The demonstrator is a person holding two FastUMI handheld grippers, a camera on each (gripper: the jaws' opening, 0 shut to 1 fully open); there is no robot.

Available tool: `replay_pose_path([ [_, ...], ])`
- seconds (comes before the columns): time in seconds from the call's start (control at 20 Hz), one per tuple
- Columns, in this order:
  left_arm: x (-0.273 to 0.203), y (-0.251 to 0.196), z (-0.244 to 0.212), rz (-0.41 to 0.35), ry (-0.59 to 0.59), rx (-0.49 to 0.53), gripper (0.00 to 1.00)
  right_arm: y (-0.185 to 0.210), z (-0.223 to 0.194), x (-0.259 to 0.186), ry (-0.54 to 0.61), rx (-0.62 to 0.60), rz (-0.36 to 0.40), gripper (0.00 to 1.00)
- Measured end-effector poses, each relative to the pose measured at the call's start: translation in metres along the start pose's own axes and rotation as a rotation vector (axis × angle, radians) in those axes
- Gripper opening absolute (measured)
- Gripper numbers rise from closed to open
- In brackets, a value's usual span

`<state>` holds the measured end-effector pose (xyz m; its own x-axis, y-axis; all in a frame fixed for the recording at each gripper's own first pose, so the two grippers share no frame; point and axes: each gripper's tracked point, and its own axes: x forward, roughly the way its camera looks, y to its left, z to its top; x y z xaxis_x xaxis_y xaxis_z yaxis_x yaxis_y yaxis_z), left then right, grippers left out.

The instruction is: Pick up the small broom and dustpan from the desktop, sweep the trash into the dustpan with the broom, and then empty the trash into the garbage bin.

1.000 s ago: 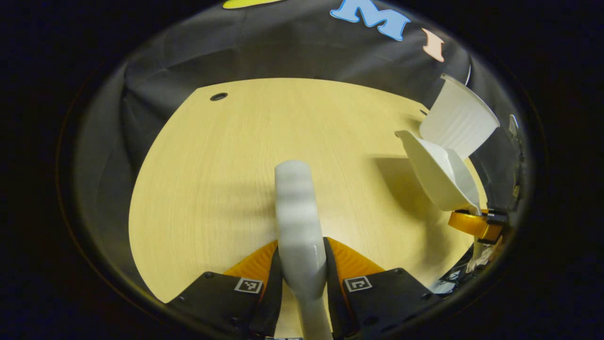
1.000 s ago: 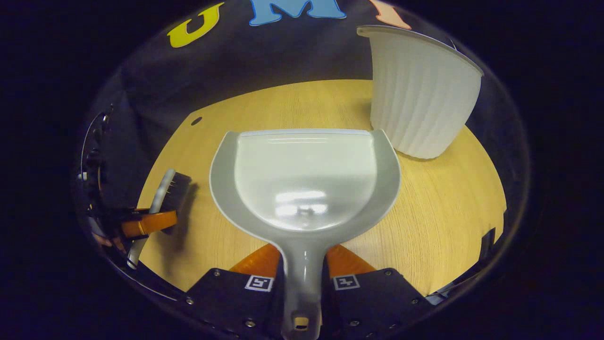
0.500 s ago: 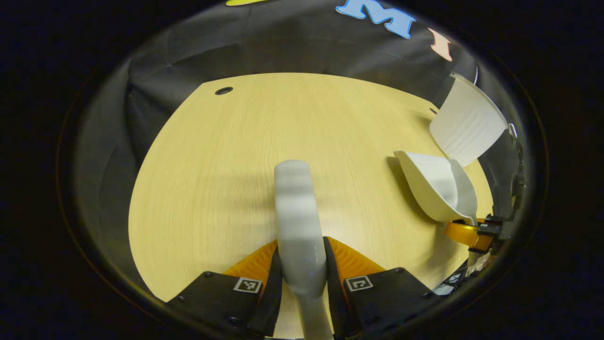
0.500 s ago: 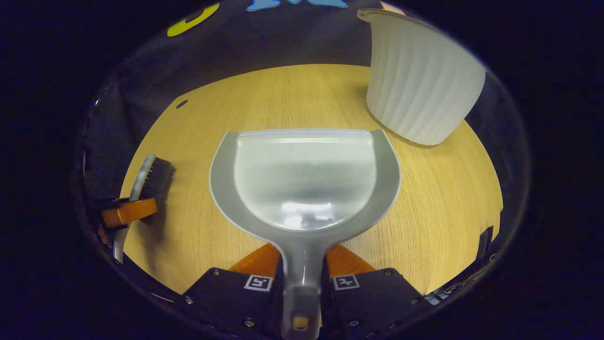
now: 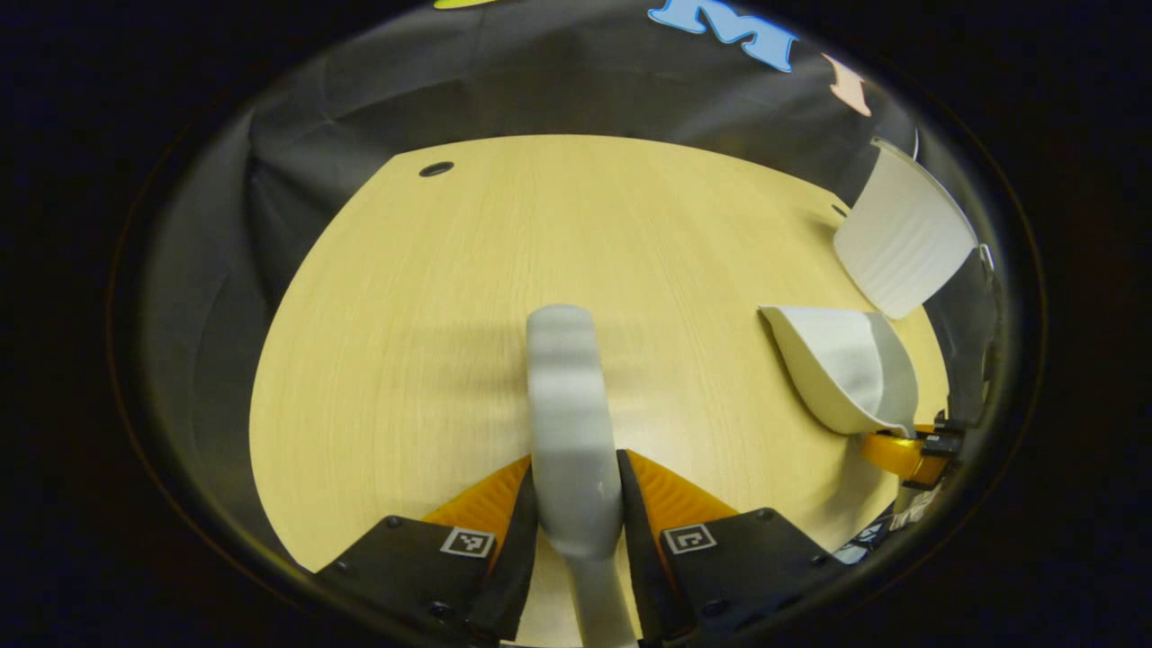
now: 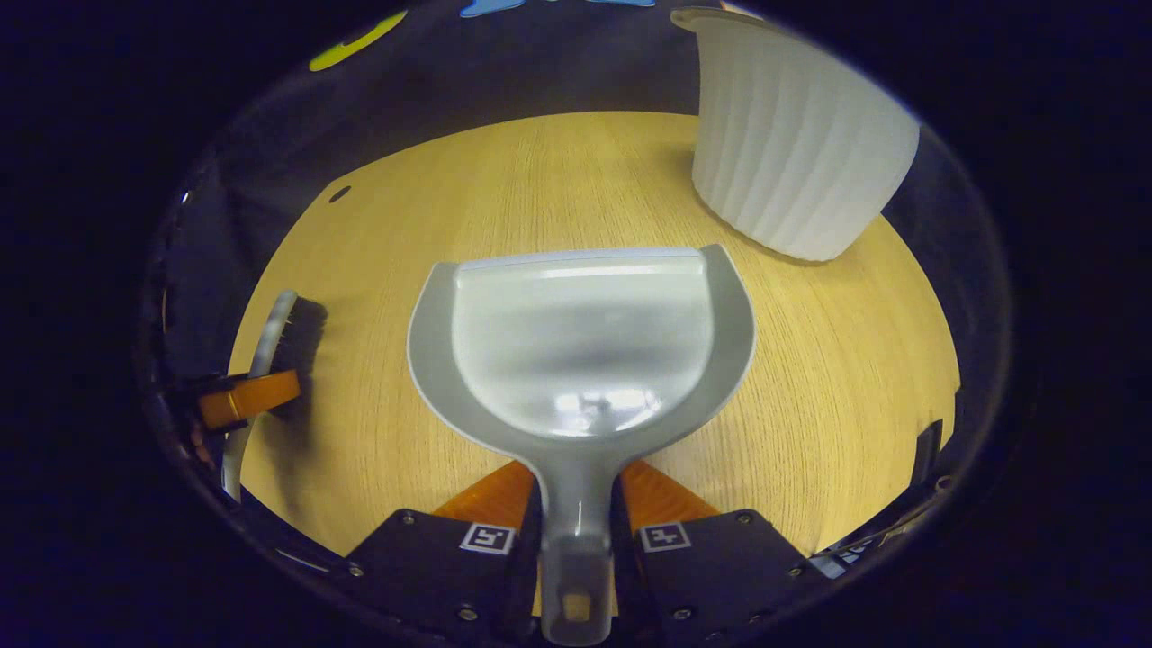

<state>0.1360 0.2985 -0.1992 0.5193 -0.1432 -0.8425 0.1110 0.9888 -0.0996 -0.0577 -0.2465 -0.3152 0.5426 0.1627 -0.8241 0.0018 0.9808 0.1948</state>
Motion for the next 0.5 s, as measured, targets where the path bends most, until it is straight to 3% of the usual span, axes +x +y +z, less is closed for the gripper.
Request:
replay_pose_path([
  [0.15,-0.001,0.004,0.006,0.014,-0.023,0.013,0.54,0.001,0.002,-0.001,-0.009,0.004,0.006,0.37],
  [0.3,-0.008,0.007,0.012,0.018,-0.062,0.03,0.57,0.001,0.003,-0.011,-0.018,-0.013,0.021,0.48],
  [0.35,-0.009,0.006,0.016,0.011,-0.079,0.032,0.61,-0.001,0.004,-0.014,-0.024,-0.023,0.02,0.64],
  [0.5,-0.017,0.007,0.032,0.006,-0.151,0.036,0.8,-0.004,0.007,-0.024,-0.055,-0.052,0.026,0.72],
])
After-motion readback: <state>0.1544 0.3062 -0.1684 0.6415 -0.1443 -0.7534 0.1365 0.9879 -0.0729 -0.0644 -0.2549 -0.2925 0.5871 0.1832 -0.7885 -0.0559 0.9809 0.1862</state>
